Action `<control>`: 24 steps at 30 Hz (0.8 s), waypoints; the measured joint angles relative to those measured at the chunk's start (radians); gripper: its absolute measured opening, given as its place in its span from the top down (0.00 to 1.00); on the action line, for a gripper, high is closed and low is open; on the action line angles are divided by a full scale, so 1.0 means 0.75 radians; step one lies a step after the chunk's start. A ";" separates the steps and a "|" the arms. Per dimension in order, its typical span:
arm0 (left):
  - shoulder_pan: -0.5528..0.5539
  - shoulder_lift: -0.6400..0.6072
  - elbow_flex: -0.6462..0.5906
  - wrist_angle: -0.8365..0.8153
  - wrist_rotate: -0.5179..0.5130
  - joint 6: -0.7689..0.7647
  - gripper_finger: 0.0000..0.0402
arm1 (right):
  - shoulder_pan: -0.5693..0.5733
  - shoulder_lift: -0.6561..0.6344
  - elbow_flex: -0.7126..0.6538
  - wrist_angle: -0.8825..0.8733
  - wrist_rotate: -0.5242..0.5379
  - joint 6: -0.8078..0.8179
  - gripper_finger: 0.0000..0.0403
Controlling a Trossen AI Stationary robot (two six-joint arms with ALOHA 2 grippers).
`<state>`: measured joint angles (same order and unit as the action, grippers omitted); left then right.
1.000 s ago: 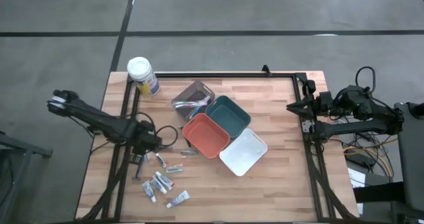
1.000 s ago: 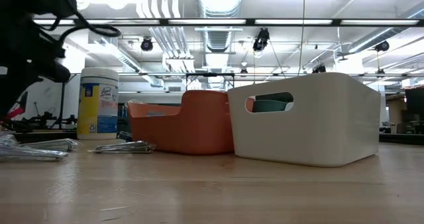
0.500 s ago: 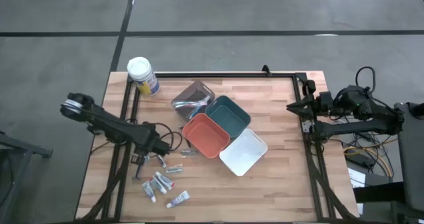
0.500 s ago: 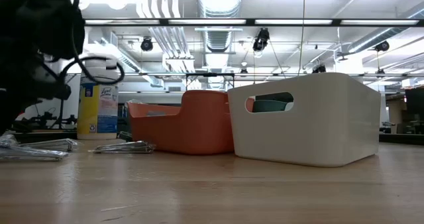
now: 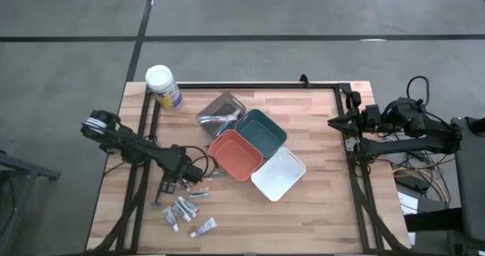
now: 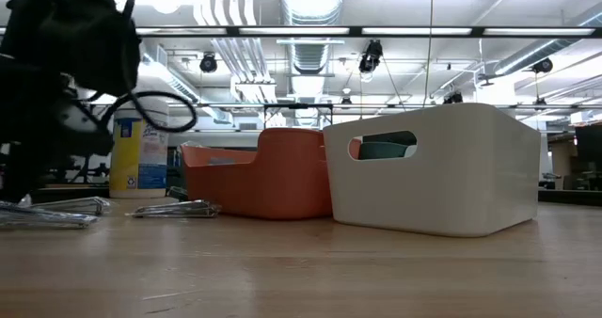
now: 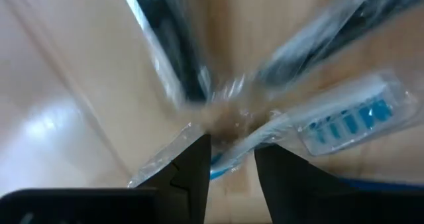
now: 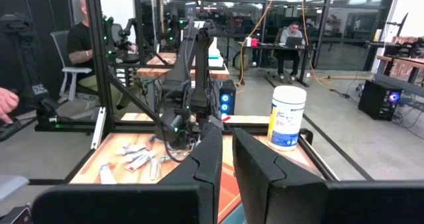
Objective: Pick & Place Travel size toiletries
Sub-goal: Put the blue toothbrush into the black bin
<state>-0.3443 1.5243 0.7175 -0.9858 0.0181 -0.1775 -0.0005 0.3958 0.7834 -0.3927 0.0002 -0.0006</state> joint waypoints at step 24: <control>0.000 -0.155 0.063 0.445 0.039 -0.077 0.68 | 0.000 0.000 0.000 0.000 0.000 0.000 0.92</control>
<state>-0.3443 1.4080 0.7647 -0.6518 0.0471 -0.2353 -0.0004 0.3957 0.7834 -0.3927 0.0003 -0.0008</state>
